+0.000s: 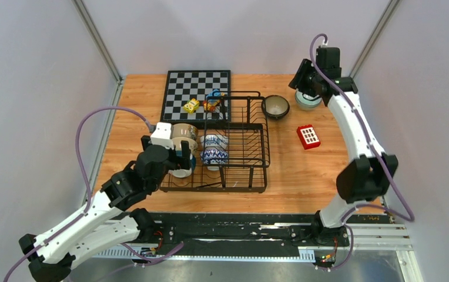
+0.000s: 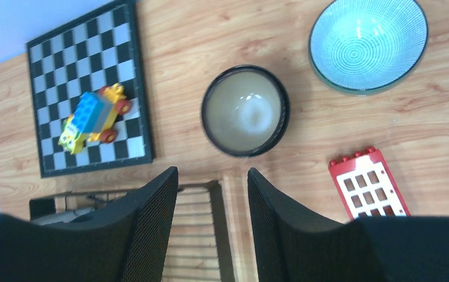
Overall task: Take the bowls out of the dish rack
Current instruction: Adjust the bowl in the bowl, then adjust the dish rack at the center of the board.
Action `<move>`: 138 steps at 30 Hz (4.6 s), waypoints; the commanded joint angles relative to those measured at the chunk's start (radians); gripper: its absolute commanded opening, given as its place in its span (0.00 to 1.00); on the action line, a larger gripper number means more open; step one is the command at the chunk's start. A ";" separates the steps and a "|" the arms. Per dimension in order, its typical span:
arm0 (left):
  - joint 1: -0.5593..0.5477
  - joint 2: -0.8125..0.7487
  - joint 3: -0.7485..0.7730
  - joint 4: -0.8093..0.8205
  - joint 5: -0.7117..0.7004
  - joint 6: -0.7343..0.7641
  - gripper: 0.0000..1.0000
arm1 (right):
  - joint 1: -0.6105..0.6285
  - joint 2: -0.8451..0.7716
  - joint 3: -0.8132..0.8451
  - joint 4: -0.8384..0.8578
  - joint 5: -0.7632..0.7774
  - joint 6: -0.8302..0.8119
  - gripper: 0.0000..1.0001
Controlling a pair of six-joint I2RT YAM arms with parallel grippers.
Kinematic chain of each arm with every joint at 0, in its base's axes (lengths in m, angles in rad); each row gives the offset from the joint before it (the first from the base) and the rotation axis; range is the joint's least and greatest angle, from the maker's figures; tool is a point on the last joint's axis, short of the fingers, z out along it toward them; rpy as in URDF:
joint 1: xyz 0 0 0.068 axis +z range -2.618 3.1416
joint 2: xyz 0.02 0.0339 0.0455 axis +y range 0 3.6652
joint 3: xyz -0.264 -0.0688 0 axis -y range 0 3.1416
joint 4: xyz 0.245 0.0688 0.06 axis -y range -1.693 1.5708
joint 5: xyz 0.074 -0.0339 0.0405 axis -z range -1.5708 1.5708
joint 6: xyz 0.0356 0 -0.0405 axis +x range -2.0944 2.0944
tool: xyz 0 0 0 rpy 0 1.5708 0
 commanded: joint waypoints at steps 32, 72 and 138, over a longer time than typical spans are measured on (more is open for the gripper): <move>0.322 0.046 0.006 -0.040 0.221 -0.254 1.00 | 0.187 -1.183 -1.334 0.288 -0.302 0.091 0.55; 0.561 0.277 -0.284 0.210 0.349 -0.331 0.55 | 0.226 -0.961 -1.399 0.534 -0.289 0.293 0.56; 0.465 -0.039 -0.130 -0.040 0.301 -0.256 1.00 | 0.293 -1.301 -1.214 -0.167 0.003 0.419 0.63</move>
